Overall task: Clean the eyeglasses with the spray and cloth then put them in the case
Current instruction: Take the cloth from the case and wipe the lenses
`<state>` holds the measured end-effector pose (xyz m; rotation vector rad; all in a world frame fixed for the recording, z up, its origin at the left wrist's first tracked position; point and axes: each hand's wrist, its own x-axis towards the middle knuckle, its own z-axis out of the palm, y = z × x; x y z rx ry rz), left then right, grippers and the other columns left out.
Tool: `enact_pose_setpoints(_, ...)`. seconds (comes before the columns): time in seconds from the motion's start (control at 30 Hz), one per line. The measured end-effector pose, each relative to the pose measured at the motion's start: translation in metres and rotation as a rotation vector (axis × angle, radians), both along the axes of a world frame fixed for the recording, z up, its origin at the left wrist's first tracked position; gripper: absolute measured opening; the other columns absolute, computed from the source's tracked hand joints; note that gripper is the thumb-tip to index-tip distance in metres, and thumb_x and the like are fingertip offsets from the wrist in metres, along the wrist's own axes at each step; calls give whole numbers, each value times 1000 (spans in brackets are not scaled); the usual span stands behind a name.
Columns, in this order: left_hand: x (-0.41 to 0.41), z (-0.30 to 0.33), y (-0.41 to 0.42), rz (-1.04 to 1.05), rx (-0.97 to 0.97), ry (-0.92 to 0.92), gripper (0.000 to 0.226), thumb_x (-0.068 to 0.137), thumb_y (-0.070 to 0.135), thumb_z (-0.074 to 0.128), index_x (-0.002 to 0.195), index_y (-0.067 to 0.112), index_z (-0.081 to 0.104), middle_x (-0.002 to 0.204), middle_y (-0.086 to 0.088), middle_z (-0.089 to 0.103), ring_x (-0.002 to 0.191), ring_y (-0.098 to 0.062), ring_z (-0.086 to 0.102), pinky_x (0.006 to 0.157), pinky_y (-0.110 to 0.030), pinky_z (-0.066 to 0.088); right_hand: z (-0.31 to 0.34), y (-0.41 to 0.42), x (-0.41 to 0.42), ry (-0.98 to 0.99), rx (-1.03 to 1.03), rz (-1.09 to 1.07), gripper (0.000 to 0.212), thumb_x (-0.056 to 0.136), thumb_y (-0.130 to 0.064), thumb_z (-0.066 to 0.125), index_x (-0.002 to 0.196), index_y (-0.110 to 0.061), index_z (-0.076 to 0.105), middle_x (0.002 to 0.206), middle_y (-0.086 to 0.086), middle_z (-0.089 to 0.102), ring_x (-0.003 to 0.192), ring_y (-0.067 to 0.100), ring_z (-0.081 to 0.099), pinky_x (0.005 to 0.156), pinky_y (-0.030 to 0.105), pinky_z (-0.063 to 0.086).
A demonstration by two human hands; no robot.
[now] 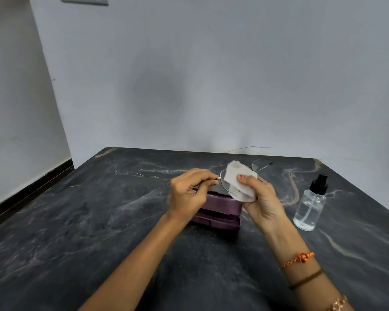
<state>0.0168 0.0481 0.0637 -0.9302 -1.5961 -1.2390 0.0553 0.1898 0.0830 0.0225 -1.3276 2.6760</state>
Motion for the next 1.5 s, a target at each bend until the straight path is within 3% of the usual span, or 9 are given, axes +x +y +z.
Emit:
enact_pose_setpoints(0.13, 2, -3, 1, -20, -27, 11, 14, 64, -19, 66, 71, -7, 69, 64, -15, 68, 65, -11, 61, 61, -15, 53, -5, -5, 0, -51, -202, 8, 7, 81, -2, 54, 85, -7, 58, 60, 4, 71, 54, 13, 68, 50, 21, 55)
enact_pose_setpoints(0.3, 3, -7, 8, -36, -64, 23, 16, 62, -21, 66, 70, -7, 69, 65, -15, 68, 67, -10, 61, 63, -17, 53, -9, -10, -2, -16, -199, 5, 4, 83, -4, 54, 84, -6, 57, 56, 3, 69, 52, 11, 66, 48, 20, 54)
enact_pose_setpoints(0.57, -1, -5, 2, 29, -106, 47, 28, 59, -29, 58, 73, -8, 70, 69, -16, 70, 66, -16, 61, 57, -28, 51, -5, -3, -4, -3, 47, 51, 58, 63, 8, 62, 119, 2, 46, 98, 14, 60, 74, 18, 67, 53, 24, 57)
enact_pose_setpoints(0.77, -4, -3, -3, 120, -19, 52, 21, 63, -22, 54, 66, -6, 68, 65, -14, 68, 65, -11, 58, 61, -15, 48, -6, -6, -2, -15, 131, 77, 39, 64, 14, 62, 97, -7, 55, 87, 8, 63, 62, 11, 69, 47, 23, 55)
enact_pose_setpoints(1.0, -8, 0, -5, 94, 33, 61, 13, 66, -16, 64, 67, -4, 68, 67, -6, 65, 64, -7, 58, 61, -11, 48, -2, 2, -1, -42, 123, 50, 56, 64, 16, 62, 115, -3, 47, 99, 12, 59, 64, 12, 70, 45, 26, 55)
enact_pose_setpoints(1.1, -14, 1, -14, 66, 149, 14, 17, 69, -14, 65, 78, 0, 69, 74, -3, 63, 65, -7, 60, 63, -17, 53, -1, 14, -2, -56, 139, -78, 70, 53, 8, 69, 118, -5, 47, 101, 9, 60, 74, 18, 68, 48, 25, 56)
enact_pose_setpoints(1.23, -34, 2, -38, 63, 403, -124, 26, 71, -7, 64, 89, 13, 64, 71, 21, 65, 67, 5, 60, 65, -14, 52, -8, 41, -9, -5, 176, -389, 64, 66, 11, 69, 122, -9, 46, 100, 4, 60, 83, 17, 62, 57, 18, 57)
enact_pose_setpoints(1.33, -42, -1, -42, 50, 428, -146, 26, 72, -4, 64, 87, 17, 64, 74, 27, 66, 66, 5, 59, 63, -11, 51, -19, 50, -16, 2, 248, -525, 59, 69, 10, 69, 121, -9, 48, 99, 6, 61, 81, 16, 62, 56, 13, 54)
enact_pose_setpoints(1.5, -47, -6, -38, 25, 408, -127, 23, 73, -4, 64, 86, 15, 65, 76, 26, 66, 67, 3, 61, 64, -12, 51, -38, 56, -26, -131, 629, -714, 40, 73, -7, 71, 110, -11, 57, 100, 5, 59, 80, 9, 59, 66, 17, 52)
